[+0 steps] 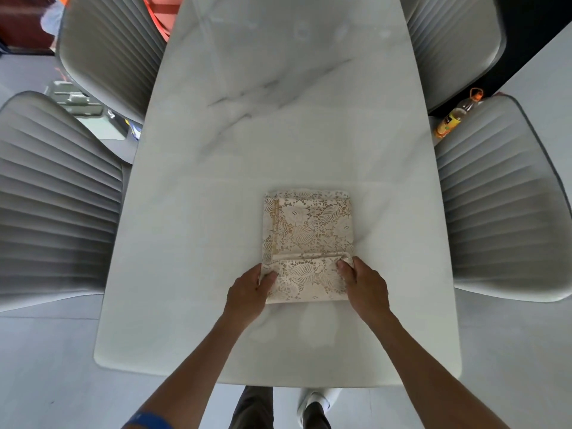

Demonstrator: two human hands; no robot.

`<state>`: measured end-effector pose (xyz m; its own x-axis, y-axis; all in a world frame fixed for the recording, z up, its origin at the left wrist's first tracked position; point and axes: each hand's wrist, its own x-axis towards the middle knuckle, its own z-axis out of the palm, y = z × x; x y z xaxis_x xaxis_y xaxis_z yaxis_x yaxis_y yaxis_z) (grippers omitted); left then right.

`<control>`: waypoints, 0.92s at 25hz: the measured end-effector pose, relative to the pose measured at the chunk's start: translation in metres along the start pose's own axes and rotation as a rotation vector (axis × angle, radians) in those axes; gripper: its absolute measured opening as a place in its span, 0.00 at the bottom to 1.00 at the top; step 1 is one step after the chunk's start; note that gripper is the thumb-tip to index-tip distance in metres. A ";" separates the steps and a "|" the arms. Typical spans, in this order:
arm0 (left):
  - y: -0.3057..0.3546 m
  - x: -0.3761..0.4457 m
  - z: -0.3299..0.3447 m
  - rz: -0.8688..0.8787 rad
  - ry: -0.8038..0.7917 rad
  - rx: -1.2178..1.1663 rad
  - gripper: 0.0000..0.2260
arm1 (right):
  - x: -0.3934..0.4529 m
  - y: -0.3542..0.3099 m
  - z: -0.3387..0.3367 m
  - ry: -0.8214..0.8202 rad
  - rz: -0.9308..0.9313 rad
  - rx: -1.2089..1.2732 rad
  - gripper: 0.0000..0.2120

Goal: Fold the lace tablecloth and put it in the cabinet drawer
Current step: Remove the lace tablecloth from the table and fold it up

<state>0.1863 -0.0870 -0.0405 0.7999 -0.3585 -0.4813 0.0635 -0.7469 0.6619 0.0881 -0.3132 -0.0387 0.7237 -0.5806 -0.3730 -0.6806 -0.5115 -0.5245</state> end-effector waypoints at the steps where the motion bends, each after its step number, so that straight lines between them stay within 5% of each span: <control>1: 0.002 0.004 0.003 -0.010 0.031 0.046 0.11 | 0.003 -0.001 0.004 0.041 0.063 0.013 0.14; 4: 0.011 0.015 0.011 0.008 0.151 0.206 0.15 | 0.004 -0.009 0.013 0.231 0.094 -0.087 0.14; 6: 0.014 0.019 0.014 0.042 0.213 0.267 0.16 | 0.000 -0.003 0.016 0.350 -0.242 -0.433 0.15; 9: 0.013 0.027 0.015 -0.031 0.169 0.329 0.18 | -0.010 0.015 0.015 0.235 -0.625 -0.653 0.27; 12: 0.021 0.029 0.013 -0.051 0.256 0.334 0.14 | -0.020 0.027 0.013 0.012 -0.546 -0.718 0.38; 14: 0.018 0.024 0.013 0.321 0.308 0.571 0.16 | -0.021 0.027 0.013 -0.037 -0.490 -0.718 0.41; 16: 0.002 0.021 0.009 0.665 0.057 0.695 0.26 | -0.017 0.025 0.014 -0.025 -0.456 -0.686 0.40; 18: -0.010 0.022 0.002 0.688 -0.176 0.799 0.37 | -0.016 0.023 0.015 -0.001 -0.466 -0.691 0.38; 23: -0.001 0.023 0.013 0.562 -0.088 0.804 0.36 | -0.013 0.018 0.017 0.085 -0.506 -0.675 0.35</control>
<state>0.1973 -0.1016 -0.0600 0.5400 -0.7940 -0.2791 -0.7634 -0.6018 0.2348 0.0685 -0.3042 -0.0566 0.9668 -0.2114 -0.1438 -0.2182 -0.9753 -0.0332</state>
